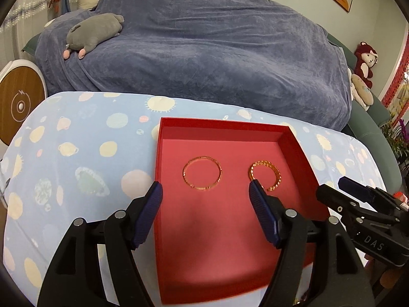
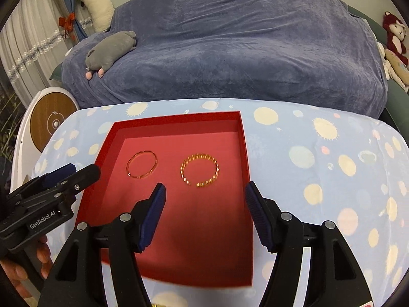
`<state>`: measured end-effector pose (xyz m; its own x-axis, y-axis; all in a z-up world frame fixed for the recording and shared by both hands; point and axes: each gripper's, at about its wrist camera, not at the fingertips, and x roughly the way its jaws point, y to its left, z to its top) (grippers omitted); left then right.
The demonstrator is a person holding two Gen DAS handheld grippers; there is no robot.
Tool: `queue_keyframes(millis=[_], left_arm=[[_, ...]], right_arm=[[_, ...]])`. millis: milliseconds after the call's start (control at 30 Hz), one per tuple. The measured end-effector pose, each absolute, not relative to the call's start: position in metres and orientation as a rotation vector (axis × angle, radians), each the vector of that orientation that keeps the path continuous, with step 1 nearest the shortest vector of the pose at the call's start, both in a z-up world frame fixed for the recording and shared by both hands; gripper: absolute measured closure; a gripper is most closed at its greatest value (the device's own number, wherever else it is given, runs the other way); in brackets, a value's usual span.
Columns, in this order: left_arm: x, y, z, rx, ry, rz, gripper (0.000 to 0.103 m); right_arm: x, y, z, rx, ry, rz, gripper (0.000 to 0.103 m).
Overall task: Organize jewelry
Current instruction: 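Move the right tool to the garnet beaded bow piece and close on it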
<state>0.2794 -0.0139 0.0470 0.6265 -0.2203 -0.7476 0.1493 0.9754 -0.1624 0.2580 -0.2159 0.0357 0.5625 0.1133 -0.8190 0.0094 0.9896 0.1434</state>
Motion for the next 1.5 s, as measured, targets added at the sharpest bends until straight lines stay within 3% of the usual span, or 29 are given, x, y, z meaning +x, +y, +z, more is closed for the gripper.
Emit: queue_keyframes(millis=[633, 1033, 1333, 1500], left_arm=[[0.091, 0.008, 0.015, -0.075, 0.972, -0.207, 0.036], [0.051, 0.009, -0.01, -0.067, 0.996, -0.205, 0.036], [0.046, 0.014, -0.014, -0.091, 0.997, -0.193, 0.036], [0.045, 0.012, -0.015, -0.085, 0.994, -0.2, 0.036]], right_arm=[[0.049, -0.217, 0.014, 0.168, 1.058, -0.016, 0.041], [0.018, -0.192, -0.012, 0.152, 1.098, 0.026, 0.044], [0.022, -0.186, -0.024, 0.185, 1.116, 0.021, 0.054], [0.027, -0.18, -0.031, 0.172, 1.126, 0.031, 0.068]])
